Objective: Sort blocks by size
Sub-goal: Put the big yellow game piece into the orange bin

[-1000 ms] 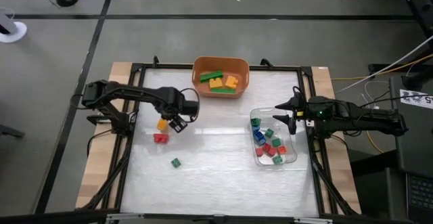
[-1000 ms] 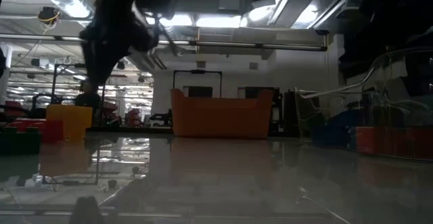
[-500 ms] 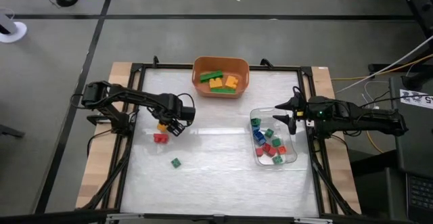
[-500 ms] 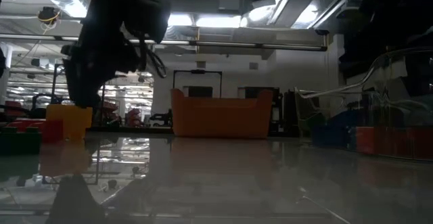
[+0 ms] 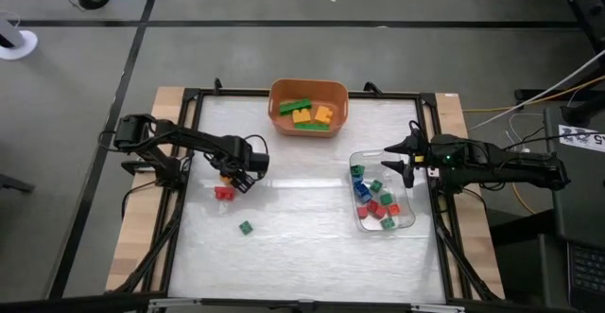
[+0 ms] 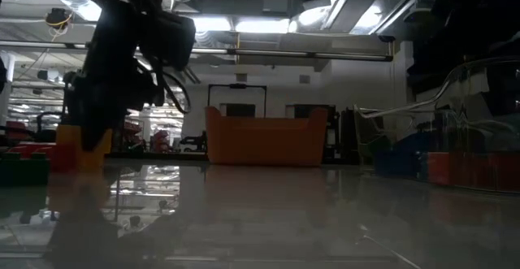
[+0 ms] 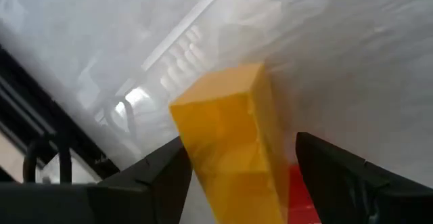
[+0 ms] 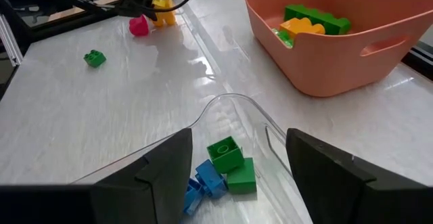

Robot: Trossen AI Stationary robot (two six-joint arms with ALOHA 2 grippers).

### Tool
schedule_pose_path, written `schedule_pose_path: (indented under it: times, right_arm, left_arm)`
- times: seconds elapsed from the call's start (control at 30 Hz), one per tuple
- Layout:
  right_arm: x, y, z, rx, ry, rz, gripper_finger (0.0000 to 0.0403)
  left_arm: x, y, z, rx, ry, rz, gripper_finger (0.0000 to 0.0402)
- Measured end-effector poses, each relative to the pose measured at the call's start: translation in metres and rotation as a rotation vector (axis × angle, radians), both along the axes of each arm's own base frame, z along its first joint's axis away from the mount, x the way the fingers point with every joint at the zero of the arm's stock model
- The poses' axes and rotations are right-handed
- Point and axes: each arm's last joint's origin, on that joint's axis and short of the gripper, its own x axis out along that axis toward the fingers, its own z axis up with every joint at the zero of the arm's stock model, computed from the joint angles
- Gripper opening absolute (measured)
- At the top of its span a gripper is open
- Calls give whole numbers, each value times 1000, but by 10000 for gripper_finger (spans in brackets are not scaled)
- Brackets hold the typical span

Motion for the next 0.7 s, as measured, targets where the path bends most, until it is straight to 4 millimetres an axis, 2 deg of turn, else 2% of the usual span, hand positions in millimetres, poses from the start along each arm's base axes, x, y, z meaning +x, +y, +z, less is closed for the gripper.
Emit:
schedule_pose_path:
  times: [0.23, 0.37, 0.57, 0.7]
  right_arm:
    - [0, 0, 0, 0, 0, 0, 239]
    - [0, 0, 0, 0, 0, 1, 239]
    - [0, 0, 0, 0, -1, 1, 239]
    - [0, 0, 0, 0, -1, 1, 239]
  left_arm:
    - [4, 0, -7, -11, -67, -61, 234]
    - [8, 0, -9, -15, -107, -99, 197]
    - [18, 1, -9, -17, -196, -173, 118]
    - [24, 1, -8, -12, -260, -191, 117]
